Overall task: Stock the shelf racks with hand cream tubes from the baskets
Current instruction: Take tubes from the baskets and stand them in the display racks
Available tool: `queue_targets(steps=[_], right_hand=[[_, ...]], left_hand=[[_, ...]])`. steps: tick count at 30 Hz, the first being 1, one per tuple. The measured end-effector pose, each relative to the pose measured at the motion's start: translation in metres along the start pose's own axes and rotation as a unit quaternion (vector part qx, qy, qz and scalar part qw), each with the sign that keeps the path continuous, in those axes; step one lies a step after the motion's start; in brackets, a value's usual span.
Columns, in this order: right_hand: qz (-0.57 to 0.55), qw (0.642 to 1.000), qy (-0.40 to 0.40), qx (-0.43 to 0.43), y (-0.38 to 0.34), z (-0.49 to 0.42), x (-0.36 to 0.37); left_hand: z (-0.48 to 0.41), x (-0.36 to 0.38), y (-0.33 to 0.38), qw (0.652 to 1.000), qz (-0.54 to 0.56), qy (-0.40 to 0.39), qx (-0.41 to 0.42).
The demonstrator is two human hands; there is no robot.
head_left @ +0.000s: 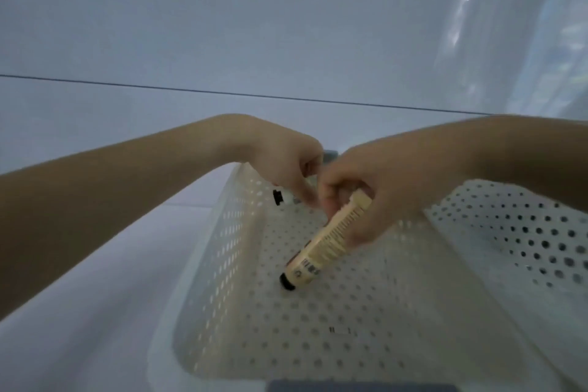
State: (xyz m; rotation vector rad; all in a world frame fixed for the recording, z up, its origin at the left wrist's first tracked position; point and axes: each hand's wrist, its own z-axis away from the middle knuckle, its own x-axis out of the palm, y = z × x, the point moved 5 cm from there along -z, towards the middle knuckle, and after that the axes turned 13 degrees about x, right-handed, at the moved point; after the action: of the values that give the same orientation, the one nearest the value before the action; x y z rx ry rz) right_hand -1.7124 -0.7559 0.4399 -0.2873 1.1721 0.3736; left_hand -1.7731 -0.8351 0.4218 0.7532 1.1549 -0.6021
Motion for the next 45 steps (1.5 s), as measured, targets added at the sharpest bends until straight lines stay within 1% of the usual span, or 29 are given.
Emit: queue_targets(steps=[2, 4, 8, 11, 13, 15, 16, 18, 20, 22, 24, 26, 28, 29, 32, 33, 37, 39, 42, 45], right_hand=[[-0.111, 0.994, 0.017, 0.005, 0.015, 0.011, -0.022], [-0.178, 0.981, 0.079, 0.021, 0.032, 0.025, -0.041], [-0.286, 0.95, 0.128, 0.013, 0.06, 0.047, -0.047], [-0.354, 0.924, 0.145, 0.008, 0.075, 0.062, -0.047], [-0.428, 0.89, 0.158, -0.002, 0.086, 0.067, -0.048], [-0.516, 0.837, 0.183, -0.002, 0.099, 0.072, -0.049], [-0.542, 0.817, 0.198, 0.0, 0.106, 0.075, -0.048], [-0.57, 0.791, 0.223, 0.003, 0.119, 0.082, -0.044], [-0.593, 0.768, 0.24, -0.001, 0.133, 0.09, -0.04], [-0.604, 0.755, 0.255, -0.009, 0.144, 0.101, -0.037], [-0.615, 0.744, 0.26, -0.018, 0.155, 0.112, -0.034], [-0.627, 0.737, 0.251, -0.026, 0.166, 0.124, -0.03], [-0.624, 0.74, 0.248, -0.029, 0.177, 0.133, -0.023], [-0.631, 0.734, 0.249, -0.034, 0.184, 0.137, -0.019], [-0.697, 0.671, 0.248, -0.041, 0.209, 0.151, -0.007], [-0.709, 0.661, 0.243, -0.035, 0.218, 0.156, -0.002], [-0.729, 0.659, 0.186, 0.001, 0.251, 0.175, 0.022], [-0.724, 0.664, 0.185, 0.002, 0.265, 0.183, 0.032], [-0.698, 0.685, 0.21, 0.004, 0.28, 0.19, 0.041], [-0.648, 0.724, 0.239, 0.01, 0.292, 0.195, 0.041]], left_hand=[[0.007, -0.009, 0.001, 0.999, 0.009, 0.04, -0.016], [0.014, -0.018, 0.002, 0.995, 0.03, 0.092, -0.032], [0.024, -0.034, 0.01, 0.97, 0.142, 0.195, -0.037], [0.028, -0.048, 0.023, 0.956, 0.147, 0.254, -0.027], [0.027, -0.056, 0.035, 0.945, 0.151, 0.289, -0.02], [0.023, -0.063, 0.048, 0.932, 0.167, 0.32, -0.011], [0.02, -0.066, 0.054, 0.924, 0.183, 0.336, -0.01], [0.012, -0.074, 0.066, 0.905, 0.219, 0.365, -0.021], [0.004, -0.081, 0.081, 0.887, 0.262, 0.38, -0.026], [-0.006, -0.085, 0.1, 0.87, 0.308, 0.385, -0.007], [-0.016, -0.087, 0.119, 0.86, 0.327, 0.392, 0.02], [-0.029, -0.086, 0.137, 0.86, 0.327, 0.388, 0.046], [-0.044, -0.084, 0.156, 0.872, 0.311, 0.372, 0.063], [-0.052, -0.083, 0.166, 0.879, 0.299, 0.365, 0.066], [-0.077, -0.08, 0.196, 0.882, 0.297, 0.362, 0.056], [-0.085, -0.078, 0.205, 0.877, 0.306, 0.366, 0.05], [-0.116, -0.065, 0.242, 0.847, 0.37, 0.381, 0.027], [-0.13, -0.056, 0.255, 0.846, 0.369, 0.384, 0.029], [-0.145, -0.045, 0.267, 0.851, 0.355, 0.387, 0.033], [-0.15, -0.037, 0.27, 0.845, 0.345, 0.409, 0.009]])
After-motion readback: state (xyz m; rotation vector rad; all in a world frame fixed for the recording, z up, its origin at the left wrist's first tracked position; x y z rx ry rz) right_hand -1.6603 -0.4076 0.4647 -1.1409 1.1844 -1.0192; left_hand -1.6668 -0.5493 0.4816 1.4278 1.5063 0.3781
